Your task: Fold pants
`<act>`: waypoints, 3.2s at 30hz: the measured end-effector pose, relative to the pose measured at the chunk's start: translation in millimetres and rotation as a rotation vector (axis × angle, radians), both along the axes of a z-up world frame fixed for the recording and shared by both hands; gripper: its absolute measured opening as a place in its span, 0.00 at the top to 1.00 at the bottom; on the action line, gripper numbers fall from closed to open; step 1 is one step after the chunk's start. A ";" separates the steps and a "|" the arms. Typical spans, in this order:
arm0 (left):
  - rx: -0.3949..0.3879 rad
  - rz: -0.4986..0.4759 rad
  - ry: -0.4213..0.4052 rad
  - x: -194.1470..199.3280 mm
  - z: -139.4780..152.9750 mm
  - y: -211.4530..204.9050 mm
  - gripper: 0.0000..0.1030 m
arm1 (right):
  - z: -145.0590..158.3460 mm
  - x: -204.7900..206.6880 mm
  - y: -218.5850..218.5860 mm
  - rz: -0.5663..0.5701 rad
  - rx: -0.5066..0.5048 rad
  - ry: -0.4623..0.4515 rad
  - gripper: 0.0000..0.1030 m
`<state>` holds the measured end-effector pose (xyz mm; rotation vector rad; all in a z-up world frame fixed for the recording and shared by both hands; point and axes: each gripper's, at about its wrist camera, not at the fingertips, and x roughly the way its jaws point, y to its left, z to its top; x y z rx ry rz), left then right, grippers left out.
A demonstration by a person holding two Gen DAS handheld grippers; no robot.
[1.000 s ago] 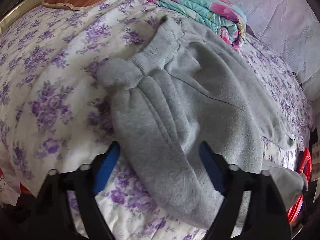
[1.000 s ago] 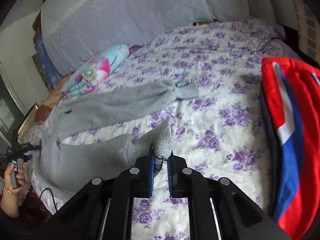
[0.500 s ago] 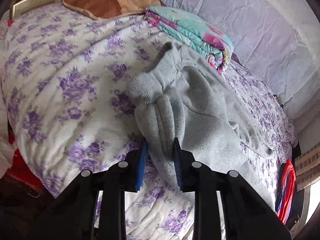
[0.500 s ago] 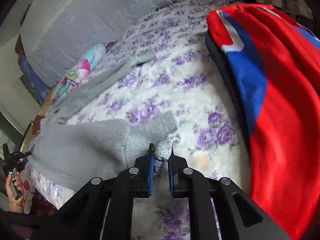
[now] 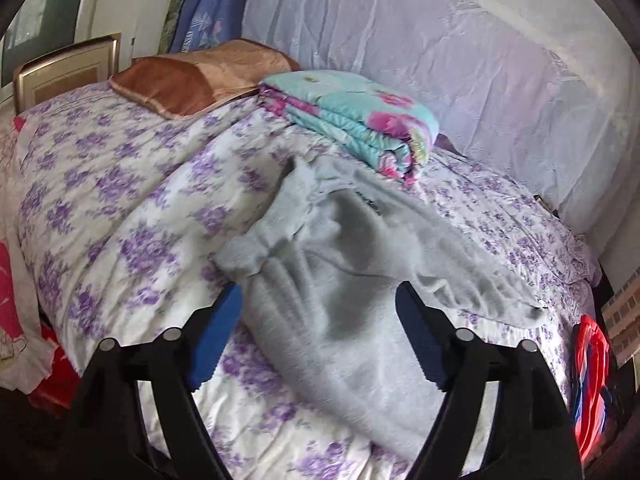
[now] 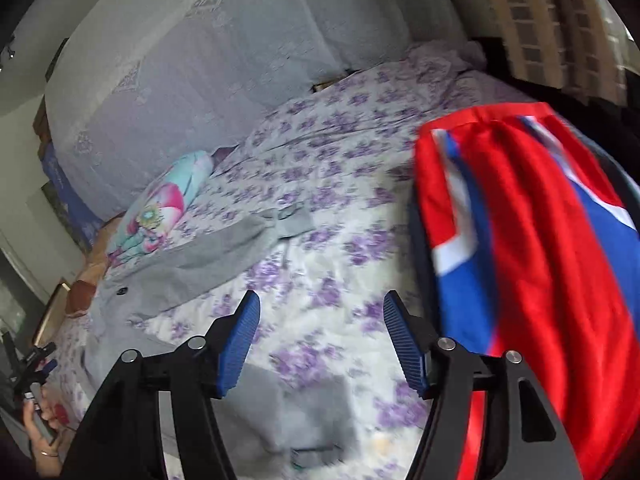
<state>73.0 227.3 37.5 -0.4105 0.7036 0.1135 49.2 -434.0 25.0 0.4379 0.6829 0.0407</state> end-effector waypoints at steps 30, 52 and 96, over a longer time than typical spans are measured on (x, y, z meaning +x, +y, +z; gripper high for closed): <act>-0.043 -0.076 0.179 7.9 -54.4 1.3 0.21 | -41.2 153.6 51.4 -0.094 -0.085 0.120 0.53; -0.167 0.025 0.250 -3.5 -95.0 37.8 0.37 | -71.7 -25.5 85.1 0.145 -0.193 0.211 0.46; -0.047 -0.225 0.110 130.7 10.1 51.1 0.56 | 47.6 122.1 303.4 0.975 -0.500 -0.119 0.93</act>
